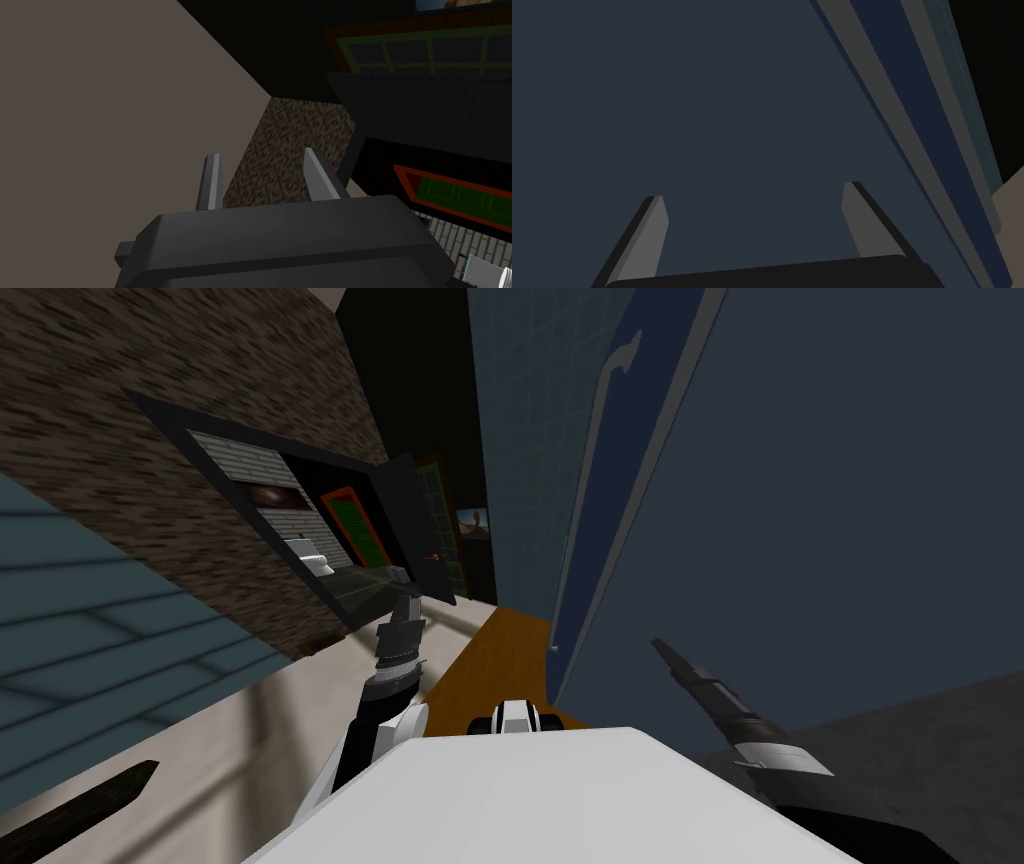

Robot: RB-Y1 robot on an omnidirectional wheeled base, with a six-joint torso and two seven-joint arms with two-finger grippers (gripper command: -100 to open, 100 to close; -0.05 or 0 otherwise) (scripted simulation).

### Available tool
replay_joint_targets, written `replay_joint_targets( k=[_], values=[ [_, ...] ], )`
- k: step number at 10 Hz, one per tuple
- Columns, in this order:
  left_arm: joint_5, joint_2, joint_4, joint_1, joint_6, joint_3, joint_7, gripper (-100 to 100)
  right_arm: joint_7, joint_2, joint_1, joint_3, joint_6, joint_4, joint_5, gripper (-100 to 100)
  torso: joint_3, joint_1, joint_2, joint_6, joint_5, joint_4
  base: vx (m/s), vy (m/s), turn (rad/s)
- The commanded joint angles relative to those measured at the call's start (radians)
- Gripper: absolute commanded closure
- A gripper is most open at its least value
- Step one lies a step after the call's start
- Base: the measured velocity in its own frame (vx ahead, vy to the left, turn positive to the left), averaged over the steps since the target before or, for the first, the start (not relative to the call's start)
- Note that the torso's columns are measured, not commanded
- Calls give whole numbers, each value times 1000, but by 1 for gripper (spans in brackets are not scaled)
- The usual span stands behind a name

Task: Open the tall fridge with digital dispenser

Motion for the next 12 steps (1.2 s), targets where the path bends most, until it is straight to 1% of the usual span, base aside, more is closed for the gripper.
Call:
replay_joint_targets(
  k=[1,2,3,4,5,6,7,8,9,10,11,12],
  values=[
    [0,0,0,0,0,0,0,0,-40,-6,73,-64,44,-1,63,-100,0,0,0,0,0,0,59,97,47],
    [0,0,0,0,0,0,0,0,-40,-6,85,-66,44,-1,63,-100,0,0,0,0,0,0,62,88,31],
    [0,0,0,0,0,0,0,0,-63,-7,119,-108,72,1,106,-100,0,0,0,0,0,0,64,105,69],
    [0,0,0,0,0,0,0,0,-63,-7,136,-108,72,1,106,-100,0,1,-1,0,0,0,51,92,30],
    [0,0,0,0,0,0,0,0,-85,-9,173,-151,100,3,148,-100,0,0,0,0,0,0,73,121,62],
    [0,0,0,0,0,0,0,0,-85,-9,187,-151,100,3,148,-100,0,1,-1,0,0,0,65,94,36],
    [0,0,0,0,0,0,0,0,-106,-11,216,-193,129,6,189,-100,0,-1,0,0,0,0,66,89,66],
    [0,0,0,0,0,0,0,0,-106,-11,238,-193,129,6,189,-100,0,-1,0,0,0,0,55,73,40],
    [0,0,0,0,0,0,0,0,-126,-14,269,-235,158,9,230,-100,0,-1,0,0,0,0,64,93,96],
    [0,0,0,0,0,0,0,0,-126,-14,288,-235,158,9,230,-100,0,1,0,0,0,0,57,77,30],
    [0,0,0,0,0,0,0,0,-126,-14,288,-235,158,9,230,-100,0,-1,0,0,0,0,28,36,-13],
    [0,0,0,0,0,0,0,0,-146,-17,334,-276,187,12,271,-100,1,-3,1,0,-1,0,58,68,110]
  ],
)
